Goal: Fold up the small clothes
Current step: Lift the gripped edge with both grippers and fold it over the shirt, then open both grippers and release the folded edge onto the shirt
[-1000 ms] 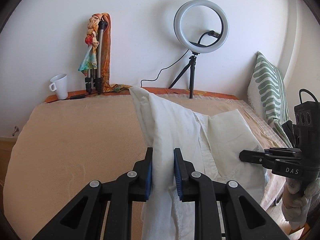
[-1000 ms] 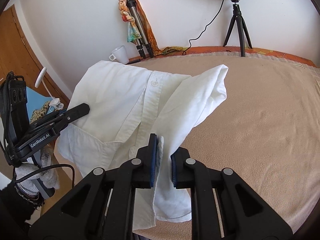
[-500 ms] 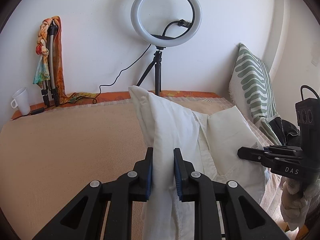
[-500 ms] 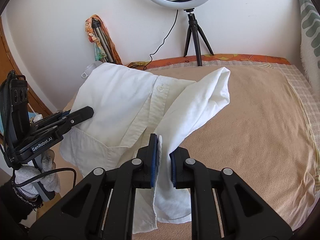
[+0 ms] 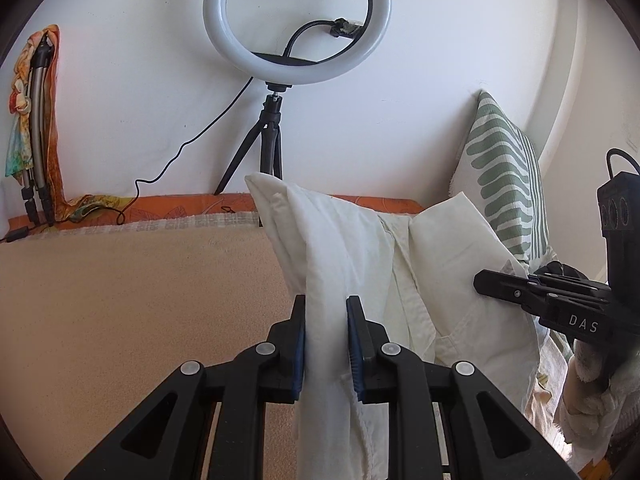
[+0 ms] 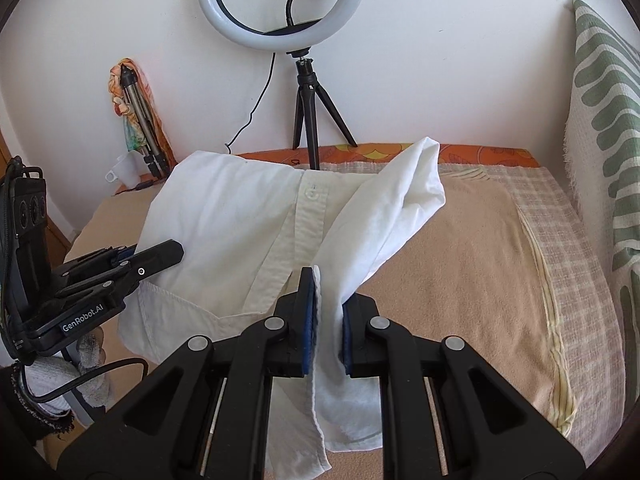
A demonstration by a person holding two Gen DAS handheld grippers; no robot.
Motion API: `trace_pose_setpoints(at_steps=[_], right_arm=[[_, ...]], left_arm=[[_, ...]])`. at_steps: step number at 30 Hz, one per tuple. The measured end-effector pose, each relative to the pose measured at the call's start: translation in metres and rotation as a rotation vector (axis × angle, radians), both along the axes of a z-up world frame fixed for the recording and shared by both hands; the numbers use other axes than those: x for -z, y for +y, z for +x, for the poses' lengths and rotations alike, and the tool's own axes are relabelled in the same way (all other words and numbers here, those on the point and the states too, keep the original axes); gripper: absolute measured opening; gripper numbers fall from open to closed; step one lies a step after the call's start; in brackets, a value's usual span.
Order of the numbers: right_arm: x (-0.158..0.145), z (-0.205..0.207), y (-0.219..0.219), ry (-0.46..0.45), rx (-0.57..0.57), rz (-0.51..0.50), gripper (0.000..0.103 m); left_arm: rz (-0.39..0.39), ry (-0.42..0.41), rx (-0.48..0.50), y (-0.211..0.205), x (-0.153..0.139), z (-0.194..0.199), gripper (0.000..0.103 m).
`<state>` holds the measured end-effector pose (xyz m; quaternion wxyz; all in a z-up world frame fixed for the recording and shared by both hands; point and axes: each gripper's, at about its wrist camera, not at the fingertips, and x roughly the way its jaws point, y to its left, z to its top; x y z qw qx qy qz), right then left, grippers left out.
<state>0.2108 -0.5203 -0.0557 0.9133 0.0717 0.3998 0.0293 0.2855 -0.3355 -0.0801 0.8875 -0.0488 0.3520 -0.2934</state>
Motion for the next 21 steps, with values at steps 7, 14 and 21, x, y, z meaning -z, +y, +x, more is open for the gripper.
trace_pose_setpoints(at_steps=[7, 14, 21], right_arm=[[0.002, 0.043, -0.032, 0.005, 0.023, -0.053, 0.012], [0.024, 0.073, -0.051, 0.024, 0.037, -0.05, 0.012], [0.049, 0.091, -0.056, 0.072, 0.052, -0.093, 0.012]], left_arm=[[0.037, -0.014, -0.019, -0.039, 0.015, 0.025, 0.016], [0.063, 0.029, -0.04, -0.057, 0.036, 0.05, 0.016], [0.137, 0.04, -0.051, -0.067, 0.053, 0.057, 0.017]])
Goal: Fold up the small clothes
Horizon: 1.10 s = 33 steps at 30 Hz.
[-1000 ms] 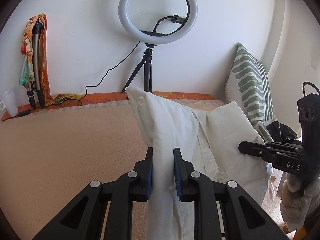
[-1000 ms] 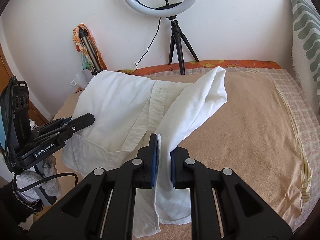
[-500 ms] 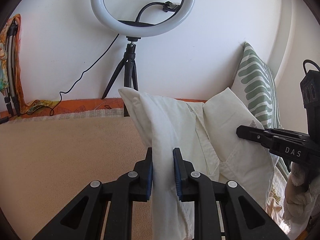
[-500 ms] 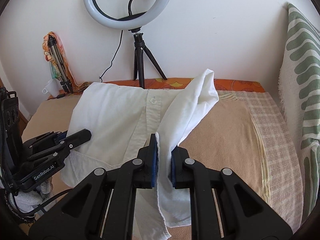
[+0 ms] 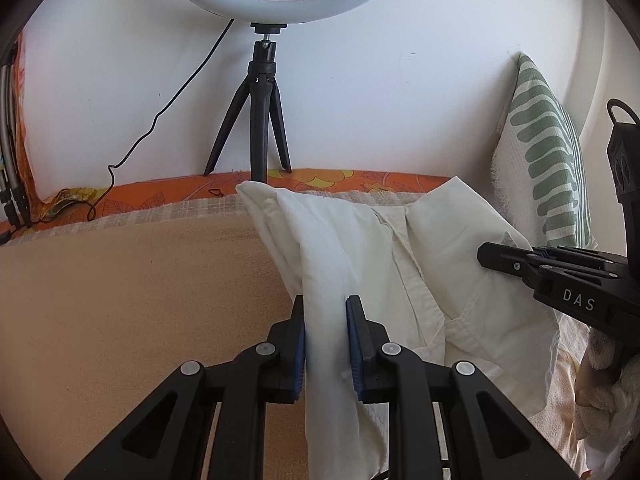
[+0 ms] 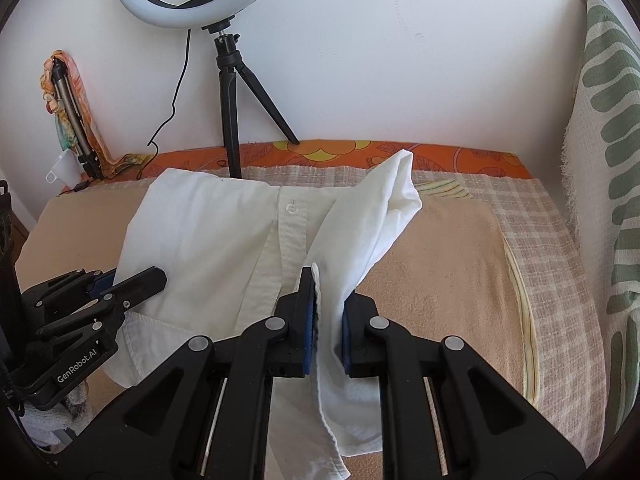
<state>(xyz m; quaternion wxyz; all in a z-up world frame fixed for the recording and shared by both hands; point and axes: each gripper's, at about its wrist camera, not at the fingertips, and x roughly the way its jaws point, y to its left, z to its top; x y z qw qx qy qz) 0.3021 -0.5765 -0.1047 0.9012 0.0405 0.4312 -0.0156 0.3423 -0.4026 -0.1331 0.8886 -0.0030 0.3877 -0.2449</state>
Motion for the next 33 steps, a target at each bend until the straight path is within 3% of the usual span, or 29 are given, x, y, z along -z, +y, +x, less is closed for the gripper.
trace_pose_setpoints(at_steps=[4, 5, 9, 11, 14, 23, 33], right_arm=[[0.011, 0.008, -0.007, 0.037, 0.05, -0.046, 0.013], [0.014, 0.01, -0.01, 0.055, 0.072, -0.055, 0.014], [0.018, 0.009, -0.019, 0.077, 0.147, -0.121, 0.025], [0.015, 0.004, -0.022, 0.069, 0.162, -0.116, 0.032], [0.009, -0.003, -0.024, 0.053, 0.177, -0.103, 0.04], [-0.019, -0.035, -0.011, -0.004, 0.191, -0.044, 0.043], [-0.055, -0.093, 0.023, -0.085, 0.179, -0.032, 0.044]], left_arm=[[0.053, 0.001, -0.023, -0.001, 0.006, 0.004, 0.022], [0.06, 0.004, -0.027, 0.0, 0.006, 0.005, 0.028], [0.053, 0.0, -0.02, 0.009, 0.001, 0.001, 0.037], [0.045, -0.003, -0.019, 0.013, -0.004, -0.001, 0.051], [0.033, 0.0, -0.017, 0.018, -0.012, -0.006, 0.062], [0.017, -0.042, 0.027, 0.032, -0.044, -0.046, 0.073], [0.005, -0.128, 0.057, 0.057, -0.086, -0.099, 0.077]])
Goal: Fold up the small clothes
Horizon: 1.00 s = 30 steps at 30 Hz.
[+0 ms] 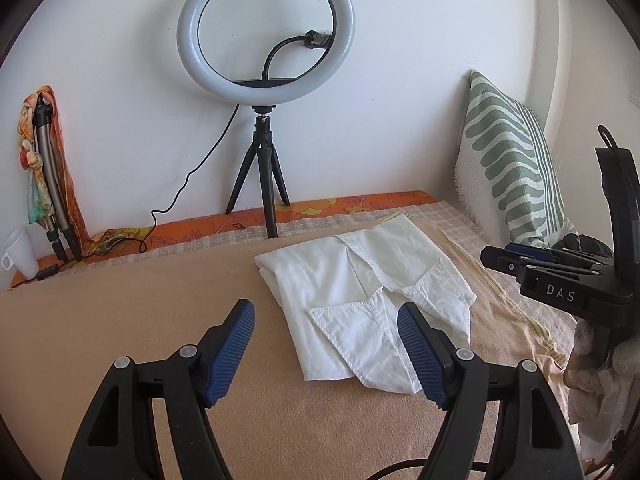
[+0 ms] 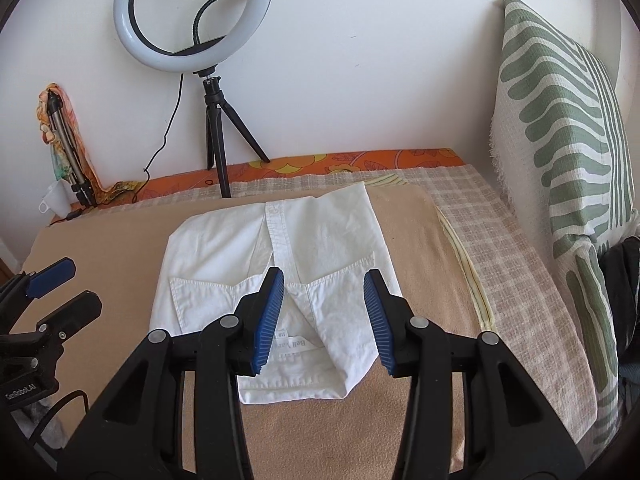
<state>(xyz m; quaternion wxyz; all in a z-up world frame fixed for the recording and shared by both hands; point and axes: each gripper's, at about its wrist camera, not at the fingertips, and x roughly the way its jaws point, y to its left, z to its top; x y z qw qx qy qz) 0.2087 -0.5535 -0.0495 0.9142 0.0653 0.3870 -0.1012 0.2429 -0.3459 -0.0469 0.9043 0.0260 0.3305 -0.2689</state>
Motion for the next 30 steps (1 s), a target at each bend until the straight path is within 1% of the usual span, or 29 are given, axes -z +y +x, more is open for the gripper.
trace_pose_setpoints(at_steps=[3, 8, 10, 11, 15, 18, 22, 23, 25, 27, 29, 30], right_arm=[[-0.009, -0.017, 0.011, -0.026, -0.002, -0.008, 0.044], [-0.021, -0.044, 0.027, -0.062, 0.013, -0.007, 0.044], [-0.023, -0.054, 0.033, -0.07, 0.02, -0.014, 0.044], [-0.023, -0.059, 0.037, -0.07, 0.025, -0.015, 0.044], [-0.021, -0.079, 0.05, -0.066, 0.039, -0.009, 0.045], [-0.02, -0.096, 0.059, -0.079, 0.062, 0.003, 0.057], [-0.017, -0.112, 0.073, -0.087, 0.083, -0.01, 0.061], [-0.017, -0.114, 0.076, -0.085, 0.089, -0.019, 0.063], [-0.017, -0.12, 0.082, -0.088, 0.096, -0.023, 0.071], [-0.018, -0.126, 0.087, -0.102, 0.102, -0.023, 0.074], [-0.021, -0.13, 0.092, -0.108, 0.102, -0.031, 0.077], [-0.022, -0.132, 0.095, -0.111, 0.099, -0.04, 0.081]], left_arm=[[-0.008, -0.015, 0.009, 0.007, -0.009, -0.015, 0.079], [-0.025, -0.007, 0.02, 0.02, -0.013, -0.036, 0.08], [-0.027, -0.014, 0.02, 0.027, -0.014, -0.045, 0.081], [-0.029, -0.013, 0.022, 0.03, -0.014, -0.05, 0.085], [-0.045, -0.01, 0.041, 0.044, -0.015, -0.067, 0.086], [-0.039, -0.022, 0.04, 0.055, -0.015, -0.081, 0.089], [-0.031, -0.03, 0.037, 0.066, -0.013, -0.098, 0.09], [-0.026, -0.034, 0.034, 0.068, -0.012, -0.102, 0.092], [-0.023, -0.038, 0.034, 0.071, -0.012, -0.108, 0.097], [-0.022, -0.046, 0.027, 0.074, -0.012, -0.114, 0.098], [-0.007, -0.058, 0.011, 0.077, -0.013, -0.12, 0.103], [-0.001, -0.068, 0.004, 0.078, -0.015, -0.123, 0.103]])
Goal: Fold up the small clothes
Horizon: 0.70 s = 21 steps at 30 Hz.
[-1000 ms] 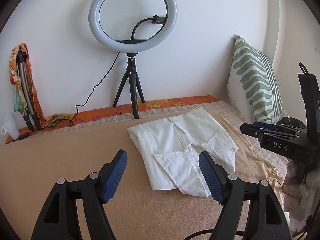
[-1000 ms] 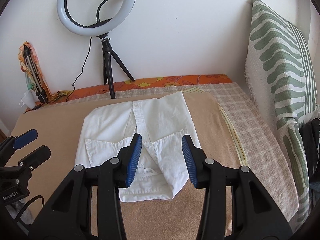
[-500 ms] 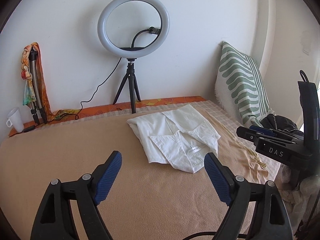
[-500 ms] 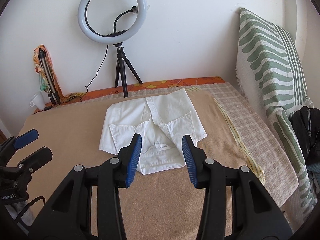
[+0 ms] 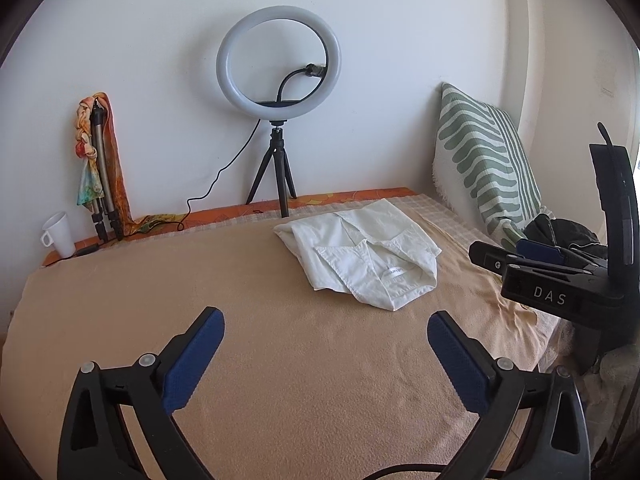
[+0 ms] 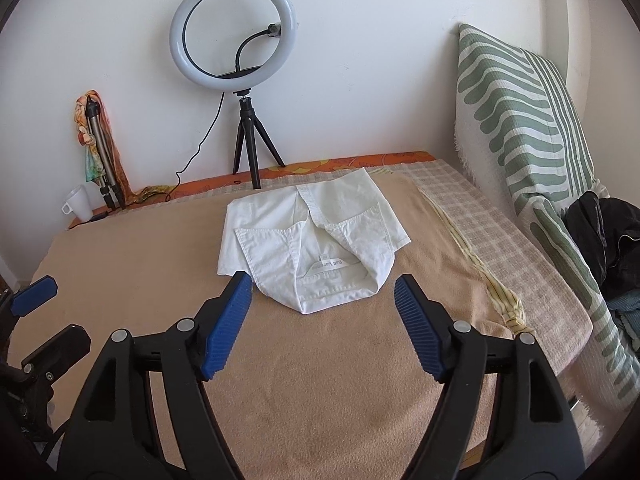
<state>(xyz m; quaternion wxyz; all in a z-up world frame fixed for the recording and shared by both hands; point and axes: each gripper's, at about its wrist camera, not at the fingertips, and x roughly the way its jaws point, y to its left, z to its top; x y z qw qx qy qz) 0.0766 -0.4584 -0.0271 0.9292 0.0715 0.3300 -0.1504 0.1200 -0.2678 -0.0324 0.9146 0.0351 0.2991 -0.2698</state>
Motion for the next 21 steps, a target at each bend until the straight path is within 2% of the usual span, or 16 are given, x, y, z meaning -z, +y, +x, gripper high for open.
trace_pose_setpoints(at_steps=[3, 7, 11, 13, 21], right_arm=[[-0.004, -0.004, 0.007, -0.01, -0.002, -0.029, 0.089], [-0.007, -0.011, 0.013, -0.028, 0.012, -0.03, 0.096], [-0.008, -0.017, 0.017, -0.041, 0.02, -0.013, 0.098], [-0.007, -0.019, 0.017, -0.044, 0.023, -0.009, 0.102], [-0.008, -0.025, 0.022, -0.053, 0.038, -0.015, 0.103]], left_arm=[[0.007, -0.023, -0.013, 0.004, -0.003, -0.007, 0.103], [0.01, -0.002, -0.047, 0.01, -0.004, -0.011, 0.103], [0.041, 0.018, -0.079, 0.013, -0.001, -0.014, 0.103], [0.053, 0.011, -0.089, 0.014, -0.001, -0.017, 0.103], [0.086, -0.005, -0.118, 0.018, -0.001, -0.022, 0.103]])
